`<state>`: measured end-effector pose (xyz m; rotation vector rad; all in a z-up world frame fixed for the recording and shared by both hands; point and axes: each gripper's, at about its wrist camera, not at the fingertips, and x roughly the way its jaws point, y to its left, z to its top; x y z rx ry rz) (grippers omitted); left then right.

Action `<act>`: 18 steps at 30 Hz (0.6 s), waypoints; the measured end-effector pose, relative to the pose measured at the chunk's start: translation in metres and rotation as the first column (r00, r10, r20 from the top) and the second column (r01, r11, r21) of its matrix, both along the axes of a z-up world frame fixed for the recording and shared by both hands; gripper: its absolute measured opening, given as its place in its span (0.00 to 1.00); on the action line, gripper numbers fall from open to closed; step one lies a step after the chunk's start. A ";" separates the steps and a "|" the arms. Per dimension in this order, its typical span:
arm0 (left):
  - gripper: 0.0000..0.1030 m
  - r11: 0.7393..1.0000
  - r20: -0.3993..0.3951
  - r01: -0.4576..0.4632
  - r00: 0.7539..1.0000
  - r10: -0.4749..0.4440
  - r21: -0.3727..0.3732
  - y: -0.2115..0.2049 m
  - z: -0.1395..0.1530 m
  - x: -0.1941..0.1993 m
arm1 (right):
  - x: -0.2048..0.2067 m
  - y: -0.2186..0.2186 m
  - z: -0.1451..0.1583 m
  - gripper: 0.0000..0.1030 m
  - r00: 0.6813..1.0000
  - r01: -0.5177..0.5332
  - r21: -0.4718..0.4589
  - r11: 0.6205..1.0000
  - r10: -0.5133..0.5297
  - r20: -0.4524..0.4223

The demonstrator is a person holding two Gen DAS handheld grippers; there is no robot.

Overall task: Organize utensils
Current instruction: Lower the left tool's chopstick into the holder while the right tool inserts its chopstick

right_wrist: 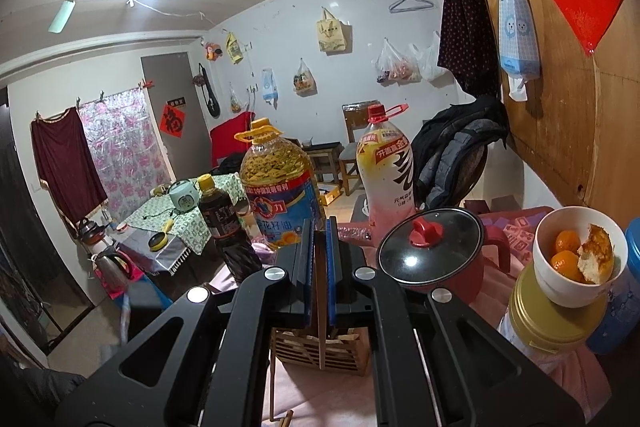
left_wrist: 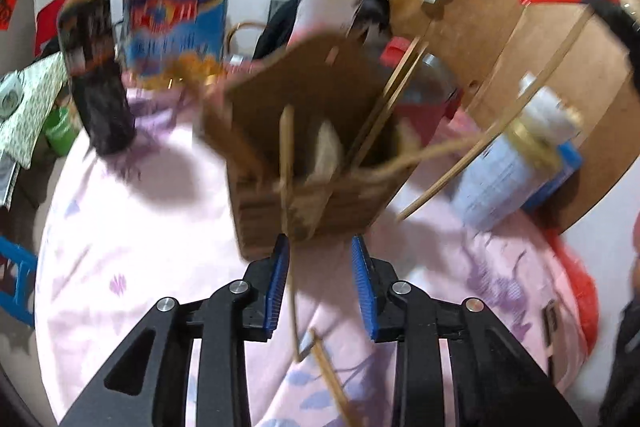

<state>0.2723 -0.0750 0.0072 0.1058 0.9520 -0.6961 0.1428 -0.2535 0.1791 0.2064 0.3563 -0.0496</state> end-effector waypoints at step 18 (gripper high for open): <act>0.06 0.998 0.053 0.049 0.997 -0.047 -0.038 -0.005 0.028 0.002 | 0.002 0.001 -0.003 0.06 1.000 -0.003 0.001 1.000 0.003 -0.005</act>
